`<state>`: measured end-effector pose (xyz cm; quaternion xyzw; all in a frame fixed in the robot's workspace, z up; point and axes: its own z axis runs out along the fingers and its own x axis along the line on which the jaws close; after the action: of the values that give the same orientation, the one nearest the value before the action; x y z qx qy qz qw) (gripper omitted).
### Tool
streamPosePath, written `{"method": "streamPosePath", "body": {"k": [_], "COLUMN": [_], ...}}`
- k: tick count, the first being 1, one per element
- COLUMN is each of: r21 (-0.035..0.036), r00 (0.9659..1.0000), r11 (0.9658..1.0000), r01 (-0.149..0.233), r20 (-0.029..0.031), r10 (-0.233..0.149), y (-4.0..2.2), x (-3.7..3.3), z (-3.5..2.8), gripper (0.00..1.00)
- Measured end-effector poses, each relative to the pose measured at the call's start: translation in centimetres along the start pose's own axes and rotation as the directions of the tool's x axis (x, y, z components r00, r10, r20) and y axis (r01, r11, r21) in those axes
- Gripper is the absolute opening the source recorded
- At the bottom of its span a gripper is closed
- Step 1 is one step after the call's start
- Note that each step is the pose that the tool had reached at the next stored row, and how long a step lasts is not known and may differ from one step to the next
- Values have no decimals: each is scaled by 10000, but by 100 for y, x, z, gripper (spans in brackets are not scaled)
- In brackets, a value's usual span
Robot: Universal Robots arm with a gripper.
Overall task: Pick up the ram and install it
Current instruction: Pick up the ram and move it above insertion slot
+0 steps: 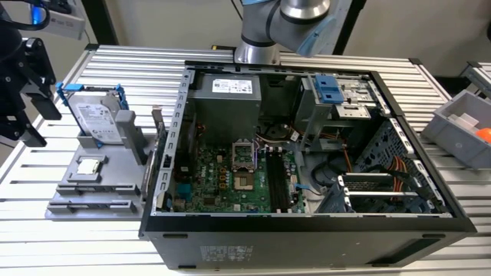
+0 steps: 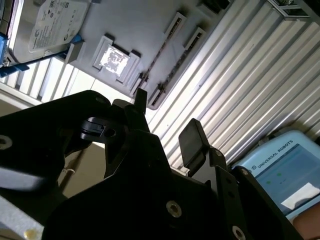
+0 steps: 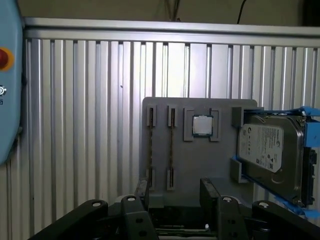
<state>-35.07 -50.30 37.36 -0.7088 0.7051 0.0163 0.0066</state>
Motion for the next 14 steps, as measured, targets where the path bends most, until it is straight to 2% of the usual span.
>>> {"method": "streamPosePath", "body": {"k": [14], "r21": [0], "r00": [10000], "r11": [10000], "r01": [0], "r20": [-1], "r10": [0], "y": [-1], "x": [3], "z": [85], "gripper": [100]}}
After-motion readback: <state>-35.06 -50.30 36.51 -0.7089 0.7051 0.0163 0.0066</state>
